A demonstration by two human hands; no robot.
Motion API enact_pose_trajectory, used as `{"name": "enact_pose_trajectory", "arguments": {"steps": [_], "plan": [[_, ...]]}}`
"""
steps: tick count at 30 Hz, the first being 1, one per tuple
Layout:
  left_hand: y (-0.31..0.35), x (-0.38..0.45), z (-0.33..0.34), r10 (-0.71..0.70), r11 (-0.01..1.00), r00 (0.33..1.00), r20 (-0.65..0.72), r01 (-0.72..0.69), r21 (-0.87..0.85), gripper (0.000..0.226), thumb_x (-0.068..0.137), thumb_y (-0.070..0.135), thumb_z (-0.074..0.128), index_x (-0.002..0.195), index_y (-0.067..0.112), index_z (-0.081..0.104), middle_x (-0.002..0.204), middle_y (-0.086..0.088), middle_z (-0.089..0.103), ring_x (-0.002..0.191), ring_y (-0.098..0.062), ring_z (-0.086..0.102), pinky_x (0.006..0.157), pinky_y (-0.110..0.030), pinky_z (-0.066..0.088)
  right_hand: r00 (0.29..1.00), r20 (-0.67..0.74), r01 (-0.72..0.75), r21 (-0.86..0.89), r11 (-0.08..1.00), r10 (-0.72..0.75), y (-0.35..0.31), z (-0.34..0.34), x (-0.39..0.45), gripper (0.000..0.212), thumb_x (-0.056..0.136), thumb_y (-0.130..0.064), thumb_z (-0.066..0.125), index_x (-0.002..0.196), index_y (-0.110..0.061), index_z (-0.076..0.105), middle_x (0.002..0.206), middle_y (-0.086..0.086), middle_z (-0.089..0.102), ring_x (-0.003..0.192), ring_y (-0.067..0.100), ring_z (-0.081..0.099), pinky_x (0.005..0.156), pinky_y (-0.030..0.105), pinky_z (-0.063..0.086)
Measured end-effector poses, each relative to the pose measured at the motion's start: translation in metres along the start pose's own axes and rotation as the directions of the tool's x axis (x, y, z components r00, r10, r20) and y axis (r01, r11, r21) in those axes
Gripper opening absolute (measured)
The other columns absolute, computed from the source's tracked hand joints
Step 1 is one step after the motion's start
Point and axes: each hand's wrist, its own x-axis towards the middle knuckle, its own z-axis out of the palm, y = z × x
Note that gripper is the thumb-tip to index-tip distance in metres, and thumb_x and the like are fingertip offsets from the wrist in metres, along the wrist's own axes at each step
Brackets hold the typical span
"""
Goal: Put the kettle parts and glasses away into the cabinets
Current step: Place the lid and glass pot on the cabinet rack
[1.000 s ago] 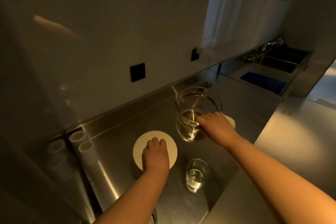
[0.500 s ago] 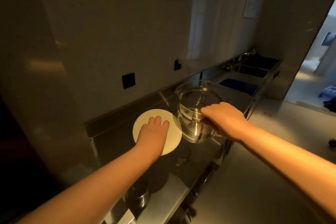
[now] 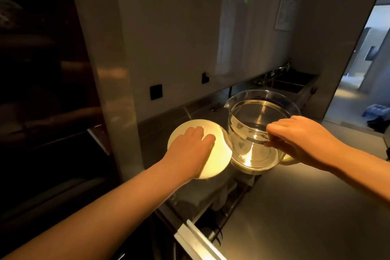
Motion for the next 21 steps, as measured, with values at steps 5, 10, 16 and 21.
{"name": "enact_pose_trajectory", "arguments": {"steps": [5,10,16,21], "plan": [[-0.008,-0.063,-0.018,-0.056,0.998,0.998,0.022,0.056,-0.039,0.067,0.083,0.026,0.068,0.137,0.027,0.027,0.133,-0.003,0.035,0.118,-0.019,0.036,0.087,-0.03,0.045,0.986,-0.086,0.148,0.036,0.988,-0.145,-0.052,-0.015,-0.003,0.041,0.096,-0.055,0.022,0.086,-0.026,0.049,0.069,-0.006,0.062,0.061,0.003,0.056,0.06,0.014,0.043],[-0.01,-0.128,-0.031,-0.183,0.981,0.981,0.071,0.187,-0.058,0.067,0.085,0.025,0.066,0.138,0.03,0.025,0.134,0.0,0.031,0.12,-0.019,0.034,0.088,-0.031,0.043,0.958,-0.116,0.272,0.082,0.959,-0.262,-0.089,-0.01,0.005,0.028,0.093,-0.052,0.036,0.094,-0.026,0.046,0.072,-0.005,0.063,0.072,-0.003,0.046,0.062,0.005,0.03],[-0.006,-0.196,-0.045,-0.345,0.928,0.926,0.155,0.361,-0.091,0.07,0.084,0.028,0.068,0.139,0.034,0.025,0.139,0.002,0.029,0.124,-0.016,0.032,0.097,-0.033,0.044,0.917,-0.125,0.389,0.062,0.919,-0.379,-0.129,-0.004,0.006,0.036,0.067,-0.035,0.072,0.089,-0.031,0.045,0.071,-0.018,0.049,0.068,-0.008,0.04,0.066,0.005,0.023],[0.0,-0.251,-0.053,-0.46,0.883,0.882,0.106,0.466,-0.051,0.058,0.091,0.027,0.058,0.139,0.035,0.028,0.137,0.004,0.033,0.123,-0.015,0.032,0.093,-0.033,0.046,0.888,0.035,0.46,-0.01,0.888,-0.459,-0.165,-0.011,0.025,0.033,0.058,-0.028,0.086,0.078,-0.024,0.061,0.066,-0.012,0.06,0.055,0.001,0.055,0.059,0.01,0.034]]}}
